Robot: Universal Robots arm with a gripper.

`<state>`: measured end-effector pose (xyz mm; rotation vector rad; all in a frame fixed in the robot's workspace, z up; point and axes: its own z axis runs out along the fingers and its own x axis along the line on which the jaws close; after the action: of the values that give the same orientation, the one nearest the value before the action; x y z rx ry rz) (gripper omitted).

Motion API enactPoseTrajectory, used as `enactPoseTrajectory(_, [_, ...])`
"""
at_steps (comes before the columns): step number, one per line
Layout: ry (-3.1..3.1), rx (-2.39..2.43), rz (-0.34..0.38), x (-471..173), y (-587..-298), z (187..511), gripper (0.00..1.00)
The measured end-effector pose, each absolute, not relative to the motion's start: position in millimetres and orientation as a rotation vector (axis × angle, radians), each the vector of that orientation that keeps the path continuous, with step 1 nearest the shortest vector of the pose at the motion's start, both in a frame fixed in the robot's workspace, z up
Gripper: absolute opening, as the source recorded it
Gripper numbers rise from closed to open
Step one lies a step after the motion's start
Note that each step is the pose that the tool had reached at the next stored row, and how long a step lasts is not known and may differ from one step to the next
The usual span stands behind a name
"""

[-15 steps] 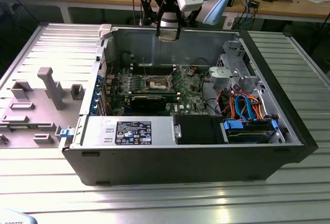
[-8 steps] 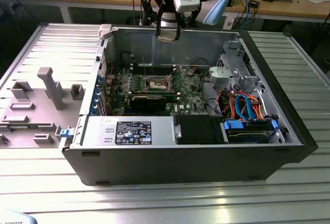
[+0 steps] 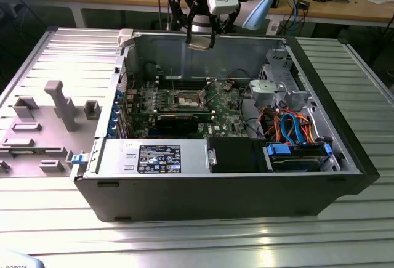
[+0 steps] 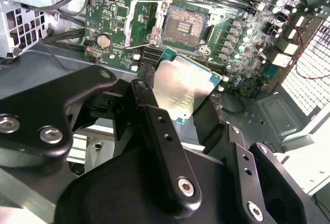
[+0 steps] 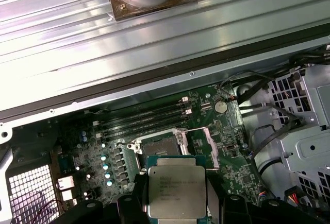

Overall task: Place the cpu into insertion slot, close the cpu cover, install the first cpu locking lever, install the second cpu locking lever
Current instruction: 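Place the cpu into insertion slot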

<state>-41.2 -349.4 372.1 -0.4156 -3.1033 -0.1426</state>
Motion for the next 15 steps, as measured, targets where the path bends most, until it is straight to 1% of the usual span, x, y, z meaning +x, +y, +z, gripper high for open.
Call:
enactPoseTrajectory(8, [-3.102,-0.430,-0.143,-41.4,-349.3,371.8,0.54])
enactPoseTrajectory(11, [-3.084,-0.566,-0.143,-41.3,-349.3,369.9,0.54])
enactPoseTrajectory(15, [-3.078,-0.601,-0.143,-45.0,-349.4,368.1,0.54])
